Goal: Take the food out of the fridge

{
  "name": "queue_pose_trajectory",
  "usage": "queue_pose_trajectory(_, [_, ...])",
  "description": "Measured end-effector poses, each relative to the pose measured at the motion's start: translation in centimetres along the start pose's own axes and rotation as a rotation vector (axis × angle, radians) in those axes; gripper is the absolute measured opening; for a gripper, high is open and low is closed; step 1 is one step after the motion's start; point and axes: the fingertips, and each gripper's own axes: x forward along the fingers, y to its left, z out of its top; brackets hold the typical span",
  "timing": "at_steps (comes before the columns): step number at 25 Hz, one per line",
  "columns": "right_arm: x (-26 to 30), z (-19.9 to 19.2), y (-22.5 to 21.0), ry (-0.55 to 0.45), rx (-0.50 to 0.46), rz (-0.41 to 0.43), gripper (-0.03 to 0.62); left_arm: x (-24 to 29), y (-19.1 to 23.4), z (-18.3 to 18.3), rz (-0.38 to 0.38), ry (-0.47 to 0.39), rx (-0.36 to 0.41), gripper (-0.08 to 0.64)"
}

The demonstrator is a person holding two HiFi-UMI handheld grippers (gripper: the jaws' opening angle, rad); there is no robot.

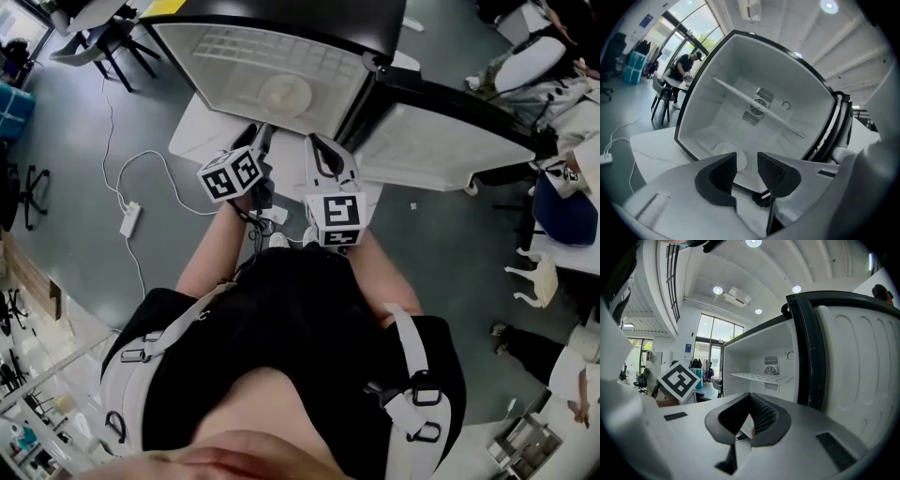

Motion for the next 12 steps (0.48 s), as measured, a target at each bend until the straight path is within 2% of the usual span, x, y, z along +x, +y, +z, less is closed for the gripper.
queue_pose_trajectory(6, [0.0,-0.9,-0.6,0.028,-0.012,-0.007,0.008,3.7,3.5,-2.3,0.024,0.044,-0.307,0.193])
queue_pose_trajectory(12, [-0.2,-2.3,-1.4,0.065,-0.006,-0.019,0.008,7.6,6.8,-4.6,0.12,0.058,-0.501,0.262])
